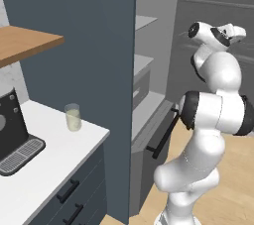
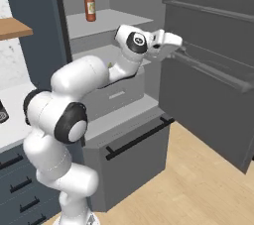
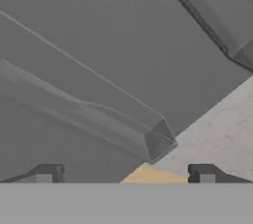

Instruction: Grab a lemon wedge from the fridge and one ice cube from the ice bowl, and put them in the glass of lemonade.

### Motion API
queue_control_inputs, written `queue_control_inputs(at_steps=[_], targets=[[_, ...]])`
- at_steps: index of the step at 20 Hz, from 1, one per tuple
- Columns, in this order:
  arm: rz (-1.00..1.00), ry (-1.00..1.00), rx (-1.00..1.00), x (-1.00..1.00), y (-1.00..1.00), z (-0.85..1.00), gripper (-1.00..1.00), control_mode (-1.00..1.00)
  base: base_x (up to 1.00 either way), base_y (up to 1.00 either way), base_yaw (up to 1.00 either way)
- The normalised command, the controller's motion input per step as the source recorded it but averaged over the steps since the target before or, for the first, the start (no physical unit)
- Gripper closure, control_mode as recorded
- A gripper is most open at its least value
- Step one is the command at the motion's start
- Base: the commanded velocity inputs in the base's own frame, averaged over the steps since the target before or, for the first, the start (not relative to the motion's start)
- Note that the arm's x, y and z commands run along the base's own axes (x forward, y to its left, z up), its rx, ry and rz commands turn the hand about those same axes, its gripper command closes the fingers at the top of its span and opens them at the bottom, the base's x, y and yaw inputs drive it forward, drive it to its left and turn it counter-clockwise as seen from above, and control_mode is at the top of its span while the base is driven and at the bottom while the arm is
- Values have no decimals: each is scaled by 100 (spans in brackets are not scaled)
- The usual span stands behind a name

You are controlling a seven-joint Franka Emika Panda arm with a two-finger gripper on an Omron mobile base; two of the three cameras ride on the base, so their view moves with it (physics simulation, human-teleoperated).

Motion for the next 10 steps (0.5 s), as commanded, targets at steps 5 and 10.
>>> queue_control_inputs(at_steps=[5,10], targets=[[1,-25,6,-60,87,6,-100,-100,0,0,0],[4,-14,36,-45,78,0,-100,-100,0,0,0]])
